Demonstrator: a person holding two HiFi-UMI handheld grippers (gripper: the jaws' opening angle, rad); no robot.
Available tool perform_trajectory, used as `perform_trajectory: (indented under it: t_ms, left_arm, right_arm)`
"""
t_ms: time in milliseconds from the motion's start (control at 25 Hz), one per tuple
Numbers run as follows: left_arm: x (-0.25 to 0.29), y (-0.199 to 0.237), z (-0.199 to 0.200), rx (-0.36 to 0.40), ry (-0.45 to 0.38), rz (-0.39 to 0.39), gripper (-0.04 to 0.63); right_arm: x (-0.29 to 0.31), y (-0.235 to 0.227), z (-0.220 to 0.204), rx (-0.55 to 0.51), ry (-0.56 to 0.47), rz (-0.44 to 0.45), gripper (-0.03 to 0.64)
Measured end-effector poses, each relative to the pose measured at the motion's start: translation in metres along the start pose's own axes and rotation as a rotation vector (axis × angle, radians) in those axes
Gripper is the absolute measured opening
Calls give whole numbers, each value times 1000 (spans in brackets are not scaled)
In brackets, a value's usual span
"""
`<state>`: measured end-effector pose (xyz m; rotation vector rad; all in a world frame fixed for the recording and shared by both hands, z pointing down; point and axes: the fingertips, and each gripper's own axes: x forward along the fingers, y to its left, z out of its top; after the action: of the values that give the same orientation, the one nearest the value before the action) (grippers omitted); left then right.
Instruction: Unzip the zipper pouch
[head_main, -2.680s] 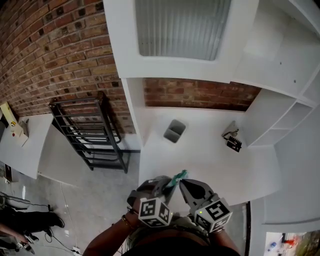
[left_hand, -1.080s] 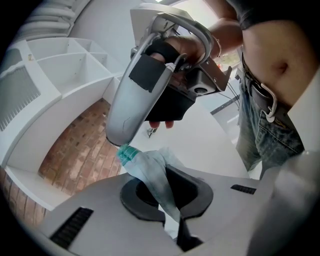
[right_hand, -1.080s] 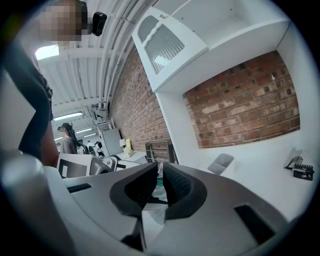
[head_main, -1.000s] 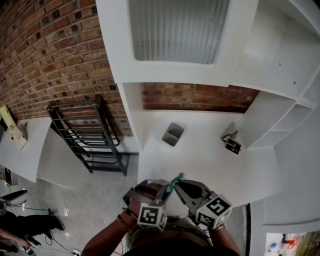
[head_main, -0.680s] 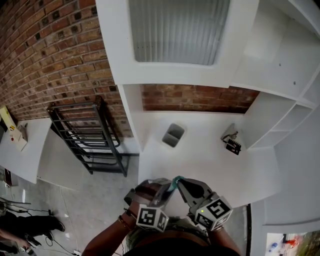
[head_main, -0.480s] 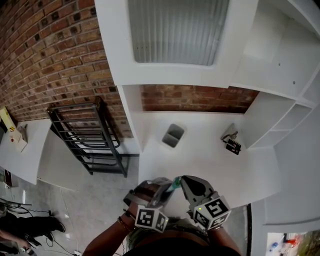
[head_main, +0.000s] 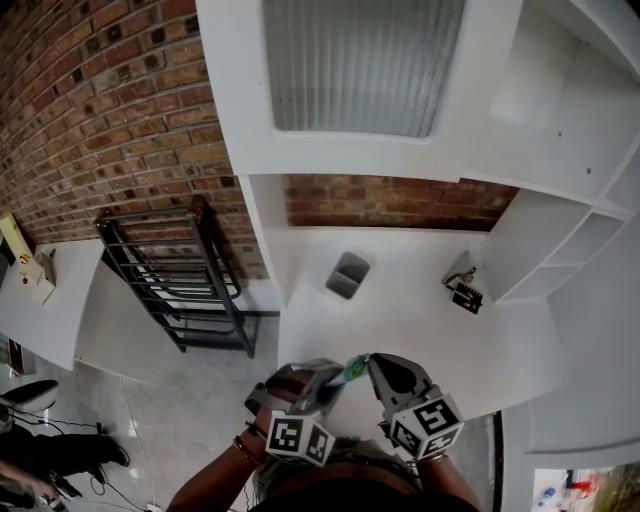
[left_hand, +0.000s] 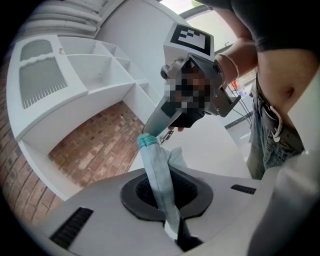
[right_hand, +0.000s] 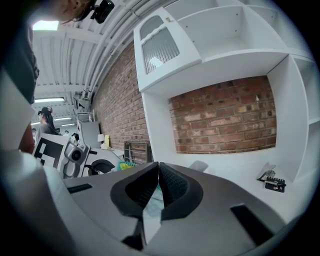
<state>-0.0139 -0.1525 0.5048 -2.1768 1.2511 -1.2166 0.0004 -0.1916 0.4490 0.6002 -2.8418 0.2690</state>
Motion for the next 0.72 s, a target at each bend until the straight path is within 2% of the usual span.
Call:
perform_trajectory:
  t_ms: [360,720]
  left_arm:
    - [-3,9,3,-148,-44,-22,5]
    - [-2,8,3,-144,-42,-29,5]
  right_arm:
    - [-5,-20,-3,8,9,-70,3]
    - [-10,-31,-8,2,21,-104,5]
